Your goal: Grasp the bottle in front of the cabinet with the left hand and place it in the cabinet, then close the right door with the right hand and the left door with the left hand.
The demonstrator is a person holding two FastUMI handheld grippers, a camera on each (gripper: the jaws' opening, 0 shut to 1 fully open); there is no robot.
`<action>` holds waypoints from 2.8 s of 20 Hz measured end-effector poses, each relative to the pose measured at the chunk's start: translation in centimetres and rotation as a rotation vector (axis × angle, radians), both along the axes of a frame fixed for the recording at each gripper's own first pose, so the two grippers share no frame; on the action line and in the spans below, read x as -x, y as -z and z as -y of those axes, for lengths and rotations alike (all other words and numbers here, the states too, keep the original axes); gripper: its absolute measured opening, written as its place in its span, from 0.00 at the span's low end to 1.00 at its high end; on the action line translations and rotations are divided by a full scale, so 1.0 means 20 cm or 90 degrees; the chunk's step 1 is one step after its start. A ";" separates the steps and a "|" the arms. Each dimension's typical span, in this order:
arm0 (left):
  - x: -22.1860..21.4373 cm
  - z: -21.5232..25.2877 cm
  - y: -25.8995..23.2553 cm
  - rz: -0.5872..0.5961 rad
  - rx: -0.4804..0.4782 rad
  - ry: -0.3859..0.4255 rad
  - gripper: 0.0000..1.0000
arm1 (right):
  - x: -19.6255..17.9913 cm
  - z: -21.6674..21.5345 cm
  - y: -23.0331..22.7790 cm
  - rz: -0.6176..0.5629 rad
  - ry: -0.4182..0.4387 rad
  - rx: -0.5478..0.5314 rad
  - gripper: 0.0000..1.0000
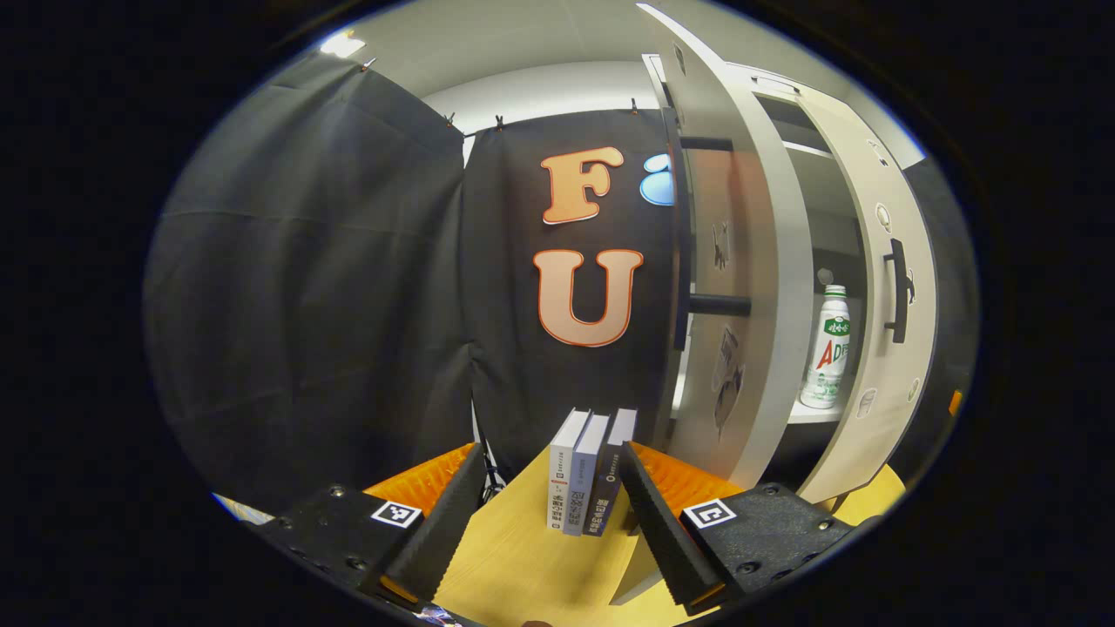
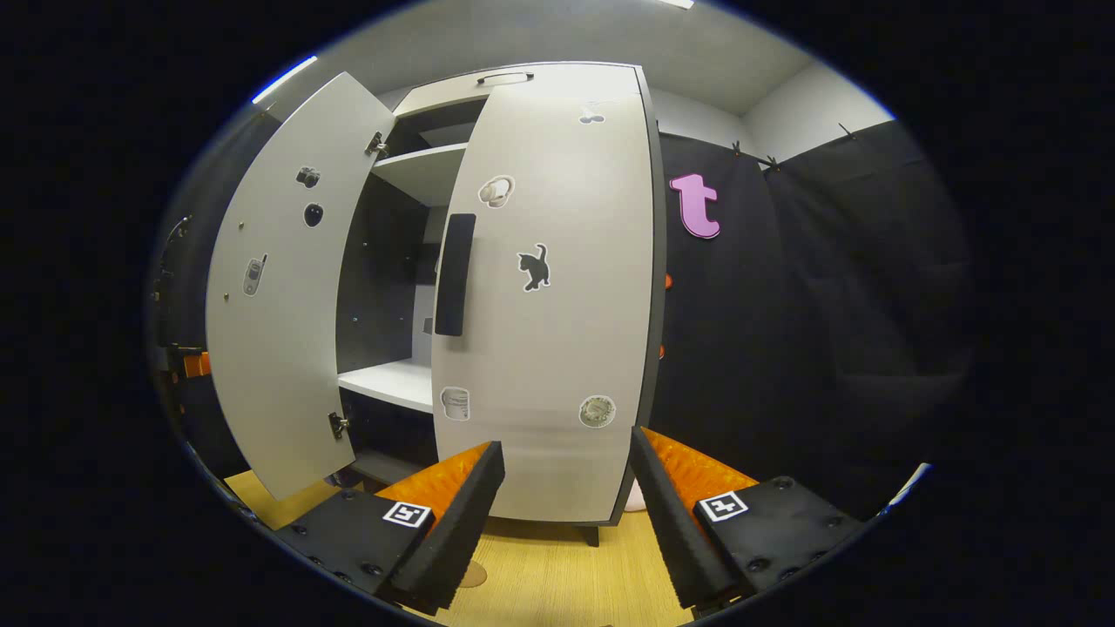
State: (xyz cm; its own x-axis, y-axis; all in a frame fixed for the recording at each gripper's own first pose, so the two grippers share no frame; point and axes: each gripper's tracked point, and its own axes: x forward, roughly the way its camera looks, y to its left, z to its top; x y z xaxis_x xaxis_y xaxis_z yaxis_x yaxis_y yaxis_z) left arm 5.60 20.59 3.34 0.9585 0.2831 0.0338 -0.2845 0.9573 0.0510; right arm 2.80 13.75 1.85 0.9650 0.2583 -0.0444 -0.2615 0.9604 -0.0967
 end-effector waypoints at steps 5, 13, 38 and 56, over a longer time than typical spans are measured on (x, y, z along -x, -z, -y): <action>-0.01 0.11 0.02 -0.008 -0.011 0.024 0.94 | 0.03 0.02 -0.02 0.006 0.006 -0.006 0.95; -0.11 0.50 0.07 -0.018 -0.007 0.120 0.90 | 0.10 0.16 -0.01 0.010 0.034 -0.001 0.95; -0.75 1.13 0.19 -0.034 -0.018 0.227 0.95 | 0.11 0.61 0.01 -0.005 0.151 -0.035 0.95; -0.56 1.06 0.16 -0.062 0.013 0.242 0.96 | -0.07 0.48 0.04 -0.040 0.120 -0.036 0.95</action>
